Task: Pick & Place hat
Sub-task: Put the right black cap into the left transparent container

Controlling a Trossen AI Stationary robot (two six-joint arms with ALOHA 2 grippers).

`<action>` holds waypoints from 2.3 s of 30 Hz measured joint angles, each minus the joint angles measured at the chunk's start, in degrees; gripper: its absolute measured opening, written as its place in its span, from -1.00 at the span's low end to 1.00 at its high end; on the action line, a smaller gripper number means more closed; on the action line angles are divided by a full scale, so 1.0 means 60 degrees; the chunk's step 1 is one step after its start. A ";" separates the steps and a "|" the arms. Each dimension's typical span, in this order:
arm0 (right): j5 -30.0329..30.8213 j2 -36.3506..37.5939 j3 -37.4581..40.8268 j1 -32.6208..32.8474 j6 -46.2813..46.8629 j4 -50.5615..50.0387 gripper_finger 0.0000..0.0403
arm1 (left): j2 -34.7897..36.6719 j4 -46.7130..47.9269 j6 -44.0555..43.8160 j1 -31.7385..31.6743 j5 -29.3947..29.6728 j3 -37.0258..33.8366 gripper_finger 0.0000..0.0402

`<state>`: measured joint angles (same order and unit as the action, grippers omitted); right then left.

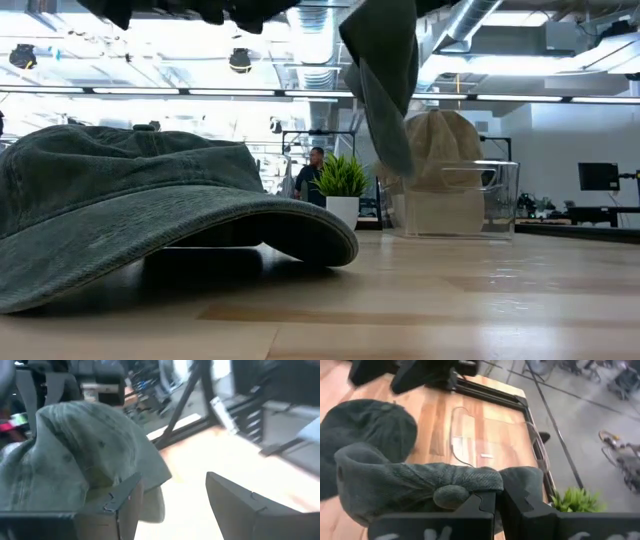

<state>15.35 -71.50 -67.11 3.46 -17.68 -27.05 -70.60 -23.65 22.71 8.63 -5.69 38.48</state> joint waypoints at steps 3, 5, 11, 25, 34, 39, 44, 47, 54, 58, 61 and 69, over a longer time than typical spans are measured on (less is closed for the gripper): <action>-0.0008 0.0000 0.0000 -0.0231 0.0361 -0.0007 -1.00 | -0.0387 -0.0313 0.0552 0.0159 0.0985 -0.0001 0.06; -0.0025 0.0000 0.0000 -0.0339 0.0522 -0.0005 -1.00 | -0.0666 -0.0740 0.0810 0.0194 0.1219 -0.0003 0.06; -0.0030 0.0000 0.0000 -0.0487 0.0700 0.0004 -1.00 | -0.1457 -0.1998 0.0927 0.0160 0.1234 0.0000 0.06; -0.0040 0.0000 0.0000 -0.0476 0.0696 0.0495 -1.00 | -0.2702 -0.3930 0.0927 0.0024 0.1307 0.0004 0.06; -0.0055 -0.0008 0.0000 -0.0476 0.0696 0.0514 -1.00 | -0.2769 -0.4596 0.0891 0.0024 0.1307 0.0007 0.06; -0.0075 -0.0242 0.0004 -0.0476 0.0645 0.0588 -1.00 | -0.2769 -0.4654 0.0870 -0.0030 0.1306 0.0007 0.06; -0.0081 -0.0685 0.0004 -0.0476 0.0459 0.0715 -1.00 | -0.2769 -0.4650 0.0668 -0.0027 0.1489 0.0007 0.02; -0.0088 -0.0862 0.0004 -0.0476 0.0365 0.0929 -1.00 | -0.2769 -0.4647 0.0641 -0.0029 0.1532 0.0007 -0.10; -0.0283 -0.0945 0.0000 -0.0456 0.0197 0.1112 -1.00 | -0.2769 -0.4639 0.0135 -0.0027 0.1769 0.0007 -0.65; -0.0288 -0.0855 0.0000 -0.0347 0.0190 0.1111 -1.00 | -0.2766 -0.4643 0.0129 -0.0027 0.1769 0.0007 -0.95; -0.0291 -0.0835 0.0000 -0.0241 0.0187 0.1045 -1.00 | -0.2769 -0.4639 0.0126 -0.0007 0.1746 0.0007 -0.96; -0.0299 -0.0827 0.0000 0.0116 -0.0079 0.1016 -1.00 | -0.2611 -0.4614 0.0126 0.0416 0.1656 0.0007 -0.98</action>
<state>13.56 -76.47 -67.11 4.16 -18.15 -20.95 -86.27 -51.33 23.47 11.13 4.25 38.52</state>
